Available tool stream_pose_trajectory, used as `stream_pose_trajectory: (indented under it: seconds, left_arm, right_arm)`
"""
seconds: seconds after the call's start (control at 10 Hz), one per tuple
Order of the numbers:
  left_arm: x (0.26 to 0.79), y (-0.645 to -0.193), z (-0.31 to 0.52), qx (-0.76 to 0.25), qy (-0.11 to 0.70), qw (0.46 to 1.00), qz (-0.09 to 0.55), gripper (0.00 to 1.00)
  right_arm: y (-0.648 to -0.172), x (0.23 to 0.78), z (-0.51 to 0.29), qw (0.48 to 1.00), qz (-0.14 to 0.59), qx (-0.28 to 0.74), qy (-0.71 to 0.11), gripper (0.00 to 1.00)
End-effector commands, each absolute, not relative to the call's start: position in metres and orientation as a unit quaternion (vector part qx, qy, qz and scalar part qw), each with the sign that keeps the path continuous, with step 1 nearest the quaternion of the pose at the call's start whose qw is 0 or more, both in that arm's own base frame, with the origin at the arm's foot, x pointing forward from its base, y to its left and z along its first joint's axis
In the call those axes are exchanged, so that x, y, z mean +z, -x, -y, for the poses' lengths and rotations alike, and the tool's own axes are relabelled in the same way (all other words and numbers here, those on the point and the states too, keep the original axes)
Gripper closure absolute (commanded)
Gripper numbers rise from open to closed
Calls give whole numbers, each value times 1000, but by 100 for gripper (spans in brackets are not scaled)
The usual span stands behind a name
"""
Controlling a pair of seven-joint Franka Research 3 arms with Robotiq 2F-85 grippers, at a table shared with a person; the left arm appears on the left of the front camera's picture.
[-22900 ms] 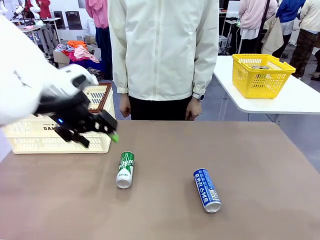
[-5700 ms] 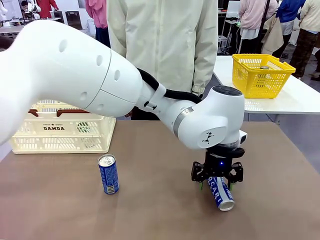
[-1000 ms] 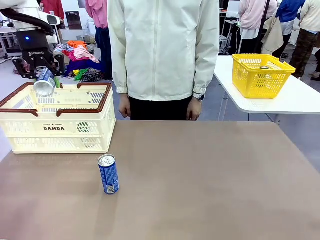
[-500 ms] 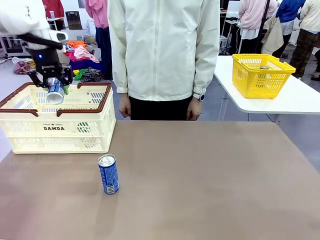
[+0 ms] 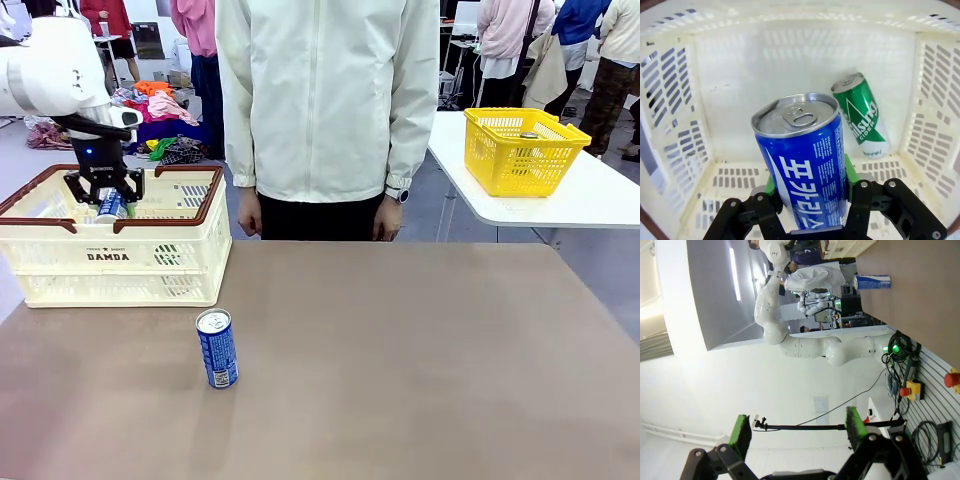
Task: Place the drinks into the Shopping basket.
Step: Pick up one drink and place it into the Shopping basket.
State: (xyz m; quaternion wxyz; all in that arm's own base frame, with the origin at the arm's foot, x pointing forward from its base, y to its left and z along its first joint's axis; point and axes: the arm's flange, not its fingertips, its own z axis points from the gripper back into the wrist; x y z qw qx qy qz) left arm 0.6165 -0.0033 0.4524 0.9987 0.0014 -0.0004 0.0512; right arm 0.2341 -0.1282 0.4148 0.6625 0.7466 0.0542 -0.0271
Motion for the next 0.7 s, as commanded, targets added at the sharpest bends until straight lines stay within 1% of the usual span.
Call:
stream_pose_trajectory:
  seconds: [0.0, 0.1, 0.2, 0.3, 0.6]
  left_arm:
    - [458, -632, 2, 39, -10, 999, 4, 100]
    - [459, -634, 5, 36, -7, 999, 13, 91]
    - [458, -637, 6, 31, -7, 999, 9, 40]
    - [457, -639, 8, 27, -10, 1000, 3, 0]
    - [458, -635, 8, 26, -4, 1000, 4, 0]
  right_arm:
    - [-236, 421, 127, 658, -60, -35, -750, 0]
    - [-236, 421, 127, 658, -60, -35, -750, 0]
    - [-236, 421, 127, 658, -60, -35, -750, 0]
    - [-236, 421, 127, 658, -60, -35, -750, 0]
    - [-236, 421, 127, 658, -60, -35, -750, 0]
